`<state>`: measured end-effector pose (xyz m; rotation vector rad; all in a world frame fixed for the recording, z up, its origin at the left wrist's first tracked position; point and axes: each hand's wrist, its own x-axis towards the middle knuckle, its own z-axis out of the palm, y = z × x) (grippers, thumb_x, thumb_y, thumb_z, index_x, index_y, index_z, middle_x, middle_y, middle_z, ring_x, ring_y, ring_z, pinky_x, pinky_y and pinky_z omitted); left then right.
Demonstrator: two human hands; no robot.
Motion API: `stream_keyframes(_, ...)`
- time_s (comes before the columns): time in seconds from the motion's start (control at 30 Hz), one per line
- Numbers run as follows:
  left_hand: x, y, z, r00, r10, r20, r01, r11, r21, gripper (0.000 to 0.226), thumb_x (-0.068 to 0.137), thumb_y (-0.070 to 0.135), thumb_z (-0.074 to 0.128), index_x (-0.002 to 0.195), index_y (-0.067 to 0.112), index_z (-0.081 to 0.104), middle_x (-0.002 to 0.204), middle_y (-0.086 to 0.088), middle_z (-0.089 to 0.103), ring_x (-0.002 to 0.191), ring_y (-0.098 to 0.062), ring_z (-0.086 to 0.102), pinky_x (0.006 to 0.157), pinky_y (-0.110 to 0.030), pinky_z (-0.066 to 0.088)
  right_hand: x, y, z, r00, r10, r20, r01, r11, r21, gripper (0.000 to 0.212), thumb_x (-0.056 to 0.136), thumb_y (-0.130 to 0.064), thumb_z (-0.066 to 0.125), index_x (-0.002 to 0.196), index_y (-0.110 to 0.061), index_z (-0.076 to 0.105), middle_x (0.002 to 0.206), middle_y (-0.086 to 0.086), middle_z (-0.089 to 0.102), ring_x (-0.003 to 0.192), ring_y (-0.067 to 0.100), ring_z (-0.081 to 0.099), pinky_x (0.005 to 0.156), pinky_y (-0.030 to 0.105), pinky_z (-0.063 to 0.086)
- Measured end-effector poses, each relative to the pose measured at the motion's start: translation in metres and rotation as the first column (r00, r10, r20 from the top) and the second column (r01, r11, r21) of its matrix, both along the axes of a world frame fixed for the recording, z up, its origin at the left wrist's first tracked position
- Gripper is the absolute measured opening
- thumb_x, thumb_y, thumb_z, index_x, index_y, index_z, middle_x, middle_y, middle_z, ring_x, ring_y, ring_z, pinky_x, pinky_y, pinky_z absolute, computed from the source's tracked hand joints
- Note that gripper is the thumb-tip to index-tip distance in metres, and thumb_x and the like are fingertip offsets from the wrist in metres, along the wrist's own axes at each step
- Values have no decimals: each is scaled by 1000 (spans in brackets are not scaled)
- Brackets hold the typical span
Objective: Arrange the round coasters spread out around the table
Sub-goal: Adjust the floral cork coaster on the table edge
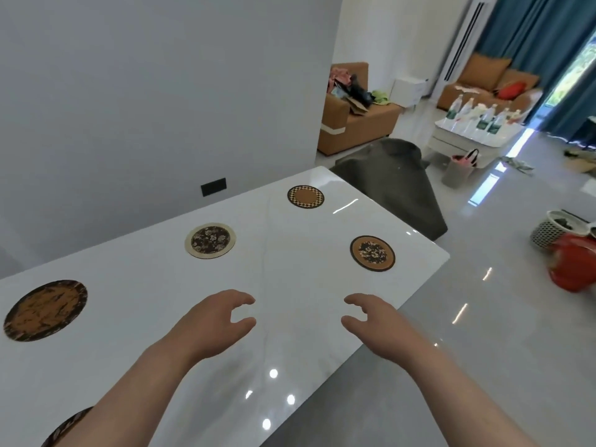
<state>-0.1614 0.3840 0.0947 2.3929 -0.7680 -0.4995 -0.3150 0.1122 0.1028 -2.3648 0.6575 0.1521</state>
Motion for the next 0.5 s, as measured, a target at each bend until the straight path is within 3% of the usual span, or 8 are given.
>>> stream_keyframes(0.13,2,-22,-4,997,-72,-3,72,997,-11,39,85,43,62,123,39,56,129,23,52,108,7,45,92,-19,37,-18,-10,0,997,-78,-7,78,997,-19,47,89,-45,55,134,-36,47,142,-12,45,118,8,48,94,26,38)
stream_keyframes(0.27,-3,-51,-5,991,-137,-5,137,991,4,38,85,43,61,123,39,56,130,23,52,111,6,45,93,-19,37,-36,-29,6,990,-139,8,139,990,-19,47,89,-44,56,134,-36,48,142,-11,46,124,10,46,91,24,36)
stream_keyframes(0.43,-11,-95,-3,983,-184,6,184,983,21,40,85,44,60,124,39,55,131,23,51,119,2,47,97,-22,39,-50,-68,14,974,-215,72,214,977,21,45,87,-40,59,132,-34,51,133,-8,51,87,-7,51,75,19,39)
stream_keyframes(0.5,-16,-114,-4,983,-184,5,184,983,26,40,85,44,60,124,38,55,132,23,51,120,1,47,98,-23,38,-54,-88,12,973,-217,81,215,976,25,46,88,-38,60,132,-32,52,135,-7,51,99,-2,53,84,23,39)
